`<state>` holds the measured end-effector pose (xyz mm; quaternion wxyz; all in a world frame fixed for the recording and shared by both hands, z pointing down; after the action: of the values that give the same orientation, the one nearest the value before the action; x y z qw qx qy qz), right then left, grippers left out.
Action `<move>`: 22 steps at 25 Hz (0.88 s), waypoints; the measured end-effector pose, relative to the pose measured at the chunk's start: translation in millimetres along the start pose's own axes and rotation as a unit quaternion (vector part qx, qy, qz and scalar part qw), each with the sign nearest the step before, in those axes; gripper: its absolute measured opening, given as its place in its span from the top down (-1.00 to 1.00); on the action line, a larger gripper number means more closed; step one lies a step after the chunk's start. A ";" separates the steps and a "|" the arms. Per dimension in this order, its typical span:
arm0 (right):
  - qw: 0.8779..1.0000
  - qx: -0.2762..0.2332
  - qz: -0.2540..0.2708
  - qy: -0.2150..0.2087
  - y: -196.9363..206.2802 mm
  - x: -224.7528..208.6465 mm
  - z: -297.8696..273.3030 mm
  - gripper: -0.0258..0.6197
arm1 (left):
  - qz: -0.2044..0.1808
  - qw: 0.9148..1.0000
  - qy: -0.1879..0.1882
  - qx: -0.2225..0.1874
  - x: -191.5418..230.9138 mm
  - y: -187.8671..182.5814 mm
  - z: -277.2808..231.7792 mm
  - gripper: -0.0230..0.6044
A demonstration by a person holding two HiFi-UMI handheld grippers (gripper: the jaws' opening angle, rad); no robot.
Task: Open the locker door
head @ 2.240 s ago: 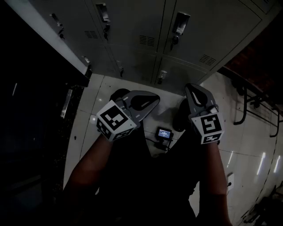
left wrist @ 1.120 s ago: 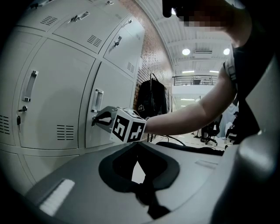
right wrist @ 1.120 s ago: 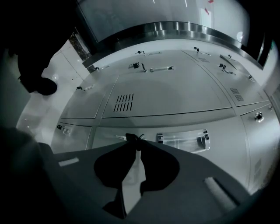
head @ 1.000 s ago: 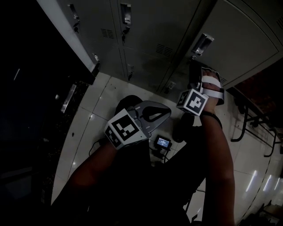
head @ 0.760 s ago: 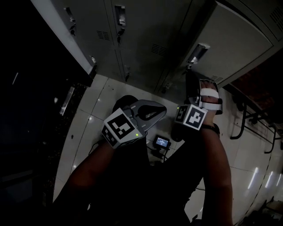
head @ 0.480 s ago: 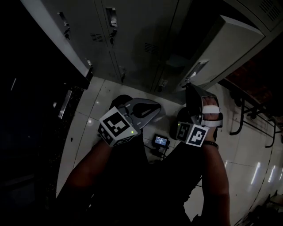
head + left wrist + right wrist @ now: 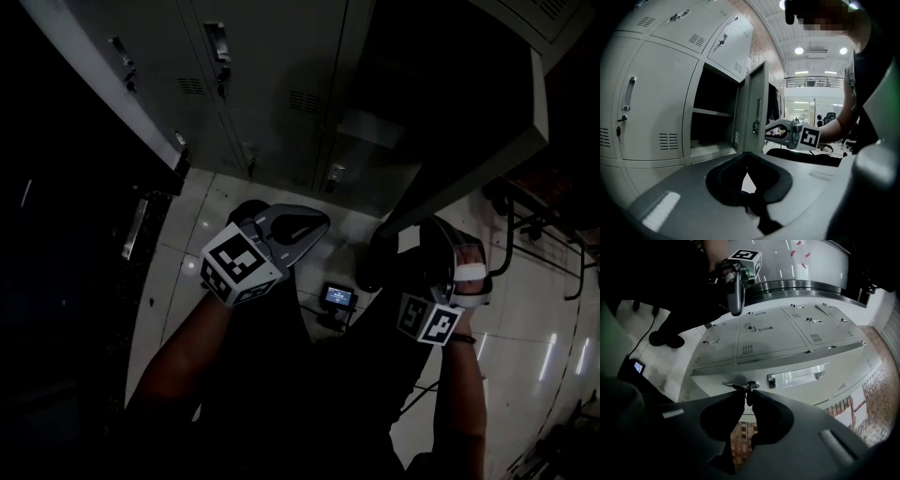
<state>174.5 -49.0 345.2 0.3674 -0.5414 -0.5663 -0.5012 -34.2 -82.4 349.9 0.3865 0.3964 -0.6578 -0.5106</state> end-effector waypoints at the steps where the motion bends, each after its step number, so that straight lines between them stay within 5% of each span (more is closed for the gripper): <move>1: 1.000 0.007 0.002 0.002 5.8 0.3 4.5 0.77 | 0.000 1.000 0.000 0.001 0.0 0.2 0.0 0.89; 11: 0.999 0.030 -0.010 0.009 42.8 -0.4 25.9 0.77 | -0.003 1.000 0.000 0.006 -2.0 0.7 -2.8 0.89; 19: 0.981 -0.008 -0.194 -0.001 36.5 -12.8 51.1 0.67 | -0.002 1.000 -0.002 0.007 -1.0 0.0 -0.1 0.89; 21: 0.964 -0.053 -0.261 -0.002 24.7 -21.1 62.3 0.76 | -0.003 1.000 -0.001 0.007 -1.1 0.2 0.3 0.89; 22: 0.945 -0.084 -0.315 -0.008 17.7 -23.4 66.0 0.88 | -0.004 1.000 -0.001 0.007 -1.0 0.6 0.4 0.89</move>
<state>203.5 7.5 310.7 0.1390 -0.3683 -0.6668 -0.6328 -34.2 -81.3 350.2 0.3810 0.4014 -0.6604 -0.5076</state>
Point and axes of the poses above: the fingertips, and each gripper's own axes: z backward along the fingers, x to its left, y out of its underside, the point moved 6 cm from there along z, backward along the fingers, and after that the axes turned 3 degrees about -x, right-handed, at the moved point
